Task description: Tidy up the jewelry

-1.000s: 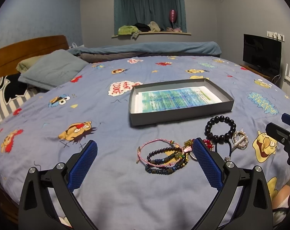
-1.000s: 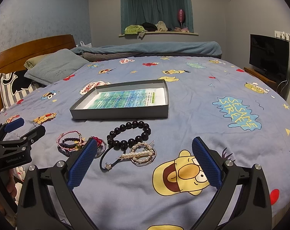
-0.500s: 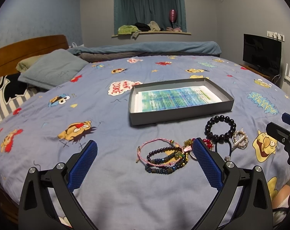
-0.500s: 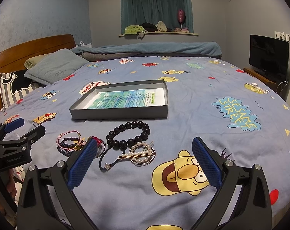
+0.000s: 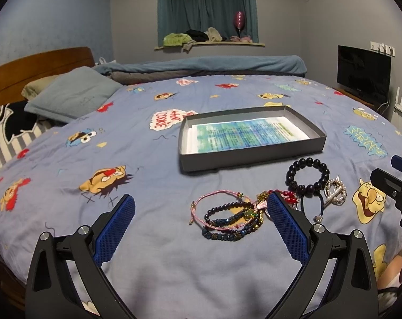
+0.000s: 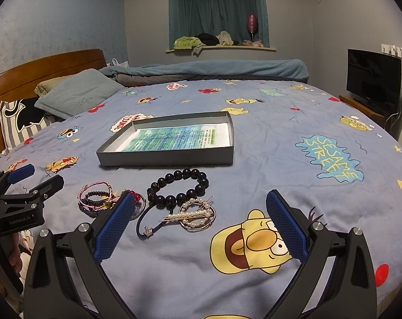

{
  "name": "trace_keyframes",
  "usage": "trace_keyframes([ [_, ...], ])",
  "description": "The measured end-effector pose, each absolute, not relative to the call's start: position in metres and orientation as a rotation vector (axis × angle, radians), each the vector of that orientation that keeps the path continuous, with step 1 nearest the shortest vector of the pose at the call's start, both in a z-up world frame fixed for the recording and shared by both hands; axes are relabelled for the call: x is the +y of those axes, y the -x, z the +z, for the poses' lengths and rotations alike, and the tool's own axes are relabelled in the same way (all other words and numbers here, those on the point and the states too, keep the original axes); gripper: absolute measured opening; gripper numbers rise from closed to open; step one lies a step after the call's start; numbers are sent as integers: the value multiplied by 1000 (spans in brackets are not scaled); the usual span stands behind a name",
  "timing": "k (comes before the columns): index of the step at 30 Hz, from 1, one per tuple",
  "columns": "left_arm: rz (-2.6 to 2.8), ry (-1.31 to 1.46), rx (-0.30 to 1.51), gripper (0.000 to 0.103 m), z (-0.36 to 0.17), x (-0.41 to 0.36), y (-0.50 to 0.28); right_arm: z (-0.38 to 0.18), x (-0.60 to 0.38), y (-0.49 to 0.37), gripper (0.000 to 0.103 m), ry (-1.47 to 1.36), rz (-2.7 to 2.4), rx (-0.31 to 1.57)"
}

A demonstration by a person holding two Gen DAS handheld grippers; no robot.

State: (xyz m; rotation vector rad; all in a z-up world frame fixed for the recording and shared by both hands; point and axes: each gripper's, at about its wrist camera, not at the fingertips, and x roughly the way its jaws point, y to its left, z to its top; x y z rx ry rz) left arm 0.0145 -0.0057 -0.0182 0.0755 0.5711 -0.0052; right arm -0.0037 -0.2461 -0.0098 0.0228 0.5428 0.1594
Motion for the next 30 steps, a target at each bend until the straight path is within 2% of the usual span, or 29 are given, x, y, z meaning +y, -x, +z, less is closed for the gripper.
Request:
trace_keyframes([
  [19, -41, -63, 600, 99, -52, 30, -44, -45, -248, -81, 98, -17, 171, 627],
  [22, -53, -59, 625, 96, -61, 32, -50, -51, -249, -93, 96, -46, 179, 657],
  [24, -57, -59, 628, 94, -64, 32, -52, -56, -248, -99, 81, -53, 181, 681],
  [25, -63, -52, 629, 92, -65, 33, -54, -59, -247, -101, 77, -60, 186, 694],
  [27, -78, -42, 630, 80, -66, 34, -56, -62, -246, -104, 66, -66, 198, 710],
  [29, -110, -29, 650, 63, -69, 33, -61, -64, -244, -106, 61, -64, 207, 717],
  [30, -121, -27, 659, 59, -70, 32, -63, -64, -243, -107, 57, -63, 211, 720],
])
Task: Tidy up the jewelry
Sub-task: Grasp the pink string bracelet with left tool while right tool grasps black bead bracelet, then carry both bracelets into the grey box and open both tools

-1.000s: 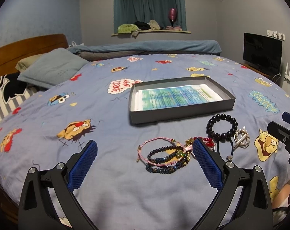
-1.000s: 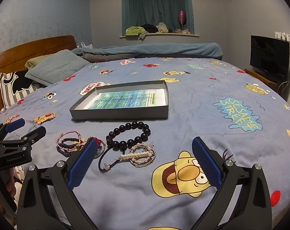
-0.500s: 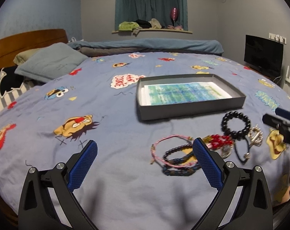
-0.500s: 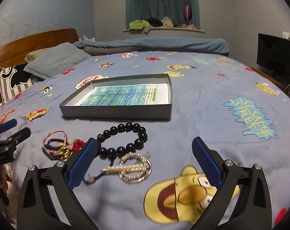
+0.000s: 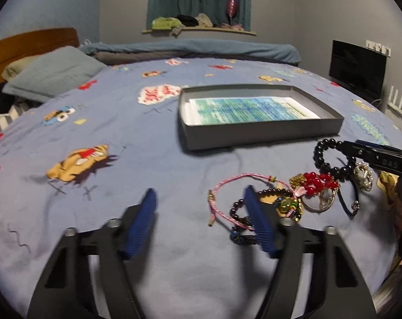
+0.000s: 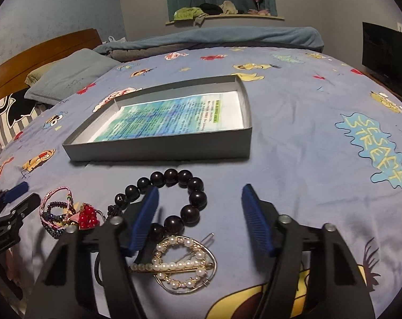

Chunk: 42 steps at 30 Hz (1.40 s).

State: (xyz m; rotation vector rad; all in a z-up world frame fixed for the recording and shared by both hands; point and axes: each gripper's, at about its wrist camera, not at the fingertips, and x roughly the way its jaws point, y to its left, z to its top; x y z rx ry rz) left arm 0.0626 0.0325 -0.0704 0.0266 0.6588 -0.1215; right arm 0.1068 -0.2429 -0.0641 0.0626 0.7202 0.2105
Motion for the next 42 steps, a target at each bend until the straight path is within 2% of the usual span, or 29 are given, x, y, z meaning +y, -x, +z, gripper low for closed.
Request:
trace_keyframes([
  [2, -135, -32, 677, 51, -74, 30, -67, -65, -240, -110, 52, -53, 214, 733],
  [5, -149, -31, 696, 33, -78, 27, -73, -67, -236, -115, 44, -49, 226, 751],
  [8, -168, -22, 721, 19, -82, 27, -80, -68, -235, -121, 37, -58, 238, 776],
  [13, -184, -44, 751, 16, -90, 24, -85, -72, -234, -132, 36, -55, 255, 825],
  [15, -190, -48, 760, 14, -92, 24, -87, -73, -233, -135, 27, -54, 259, 833],
  [17, -196, -52, 750, 7, -90, 23, -87, -70, -236, -136, 18, -72, 263, 830],
  [19, -203, -62, 728, 7, -85, 23, -84, -68, -237, -135, 14, -81, 270, 824],
  [31, -278, -69, 562, 7, -26, 17, -73, -22, -227, -115, 14, -34, 326, 649],
  [42, -288, -93, 453, 5, 21, 10, -102, 23, -235, -136, 14, -28, 302, 549],
])
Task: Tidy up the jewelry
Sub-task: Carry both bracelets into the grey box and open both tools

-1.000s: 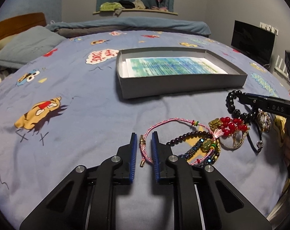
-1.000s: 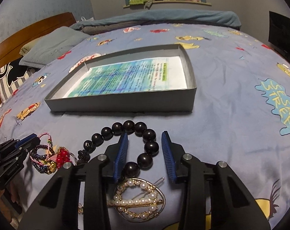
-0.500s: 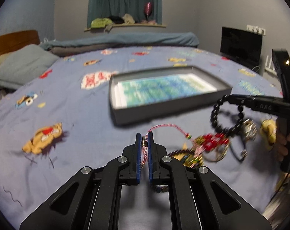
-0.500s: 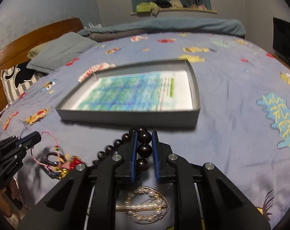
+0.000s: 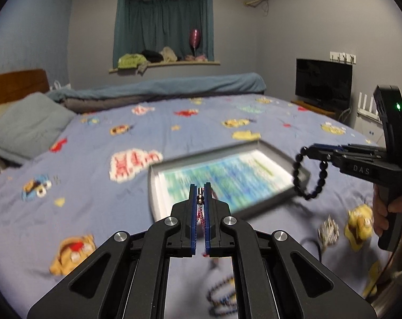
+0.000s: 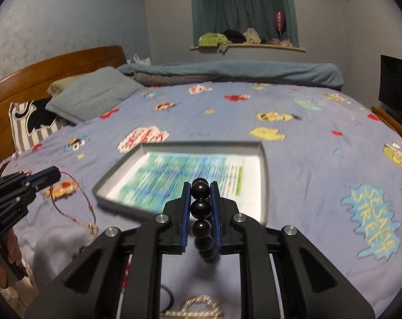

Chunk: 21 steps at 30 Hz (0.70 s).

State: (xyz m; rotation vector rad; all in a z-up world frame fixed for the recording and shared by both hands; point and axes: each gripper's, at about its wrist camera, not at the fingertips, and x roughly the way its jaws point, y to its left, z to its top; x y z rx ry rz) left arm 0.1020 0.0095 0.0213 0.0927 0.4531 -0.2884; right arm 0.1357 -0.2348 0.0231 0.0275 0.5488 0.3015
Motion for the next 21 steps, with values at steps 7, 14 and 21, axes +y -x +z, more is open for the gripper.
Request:
trace_keyframes([
  [7, -265, -59, 453, 5, 38, 6, -166, 40, -249, -170, 14, -73, 288, 525],
  [14, -253, -31, 511, 5, 25, -3, -229, 31, -247, -216, 14, -72, 270, 537],
  [21, -189, -2, 604, 5, -9, 2, -273, -3, -242, -261, 14, -86, 246, 604],
])
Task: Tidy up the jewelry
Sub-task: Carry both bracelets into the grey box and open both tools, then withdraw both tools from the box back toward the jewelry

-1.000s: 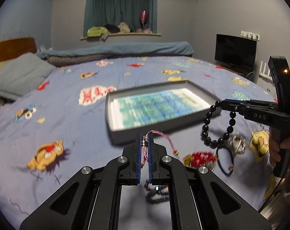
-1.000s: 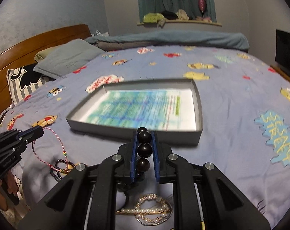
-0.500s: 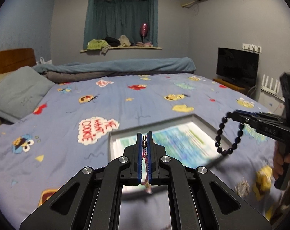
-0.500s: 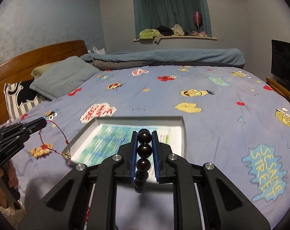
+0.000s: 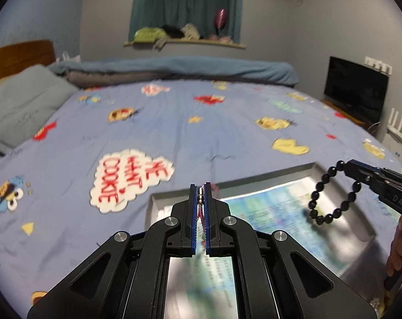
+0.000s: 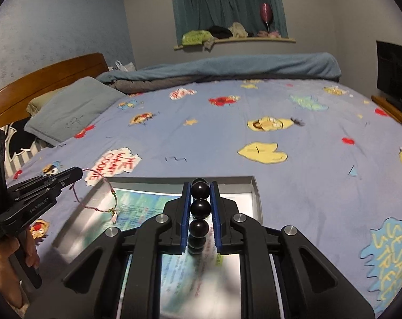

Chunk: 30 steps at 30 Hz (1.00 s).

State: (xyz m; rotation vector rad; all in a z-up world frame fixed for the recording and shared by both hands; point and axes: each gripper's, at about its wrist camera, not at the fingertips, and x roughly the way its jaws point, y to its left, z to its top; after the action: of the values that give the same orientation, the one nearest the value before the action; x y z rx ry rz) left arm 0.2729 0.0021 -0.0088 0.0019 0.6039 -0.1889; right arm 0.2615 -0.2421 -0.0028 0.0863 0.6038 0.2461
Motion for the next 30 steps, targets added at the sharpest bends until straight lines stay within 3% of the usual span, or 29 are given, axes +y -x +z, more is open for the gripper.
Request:
trace_keyframes([
  [12, -118, -48, 730, 9, -47, 13, -299, -29, -248, -285, 15, -89, 195, 701],
  [14, -107, -59, 726, 28, -47, 11, -297, -29, -247, -283, 15, -86, 196, 700],
  [16, -103, -66, 717, 37, -45, 9, -294, -26, -246, -280, 23, -84, 200, 693],
  [18, -105, -66, 708, 43, -41, 9, -292, -21, -246, -276, 37, -77, 200, 679],
  [22, -97, -50, 682, 57, -29, 10, -284, -14, -245, -272, 41, -76, 207, 674],
  [24, -93, -49, 668, 64, -23, 10, -279, -9, -244, -267, 53, -75, 210, 669],
  [30, -87, -40, 629, 80, -2, 9, -264, 7, -243, -254, 73, -81, 226, 649],
])
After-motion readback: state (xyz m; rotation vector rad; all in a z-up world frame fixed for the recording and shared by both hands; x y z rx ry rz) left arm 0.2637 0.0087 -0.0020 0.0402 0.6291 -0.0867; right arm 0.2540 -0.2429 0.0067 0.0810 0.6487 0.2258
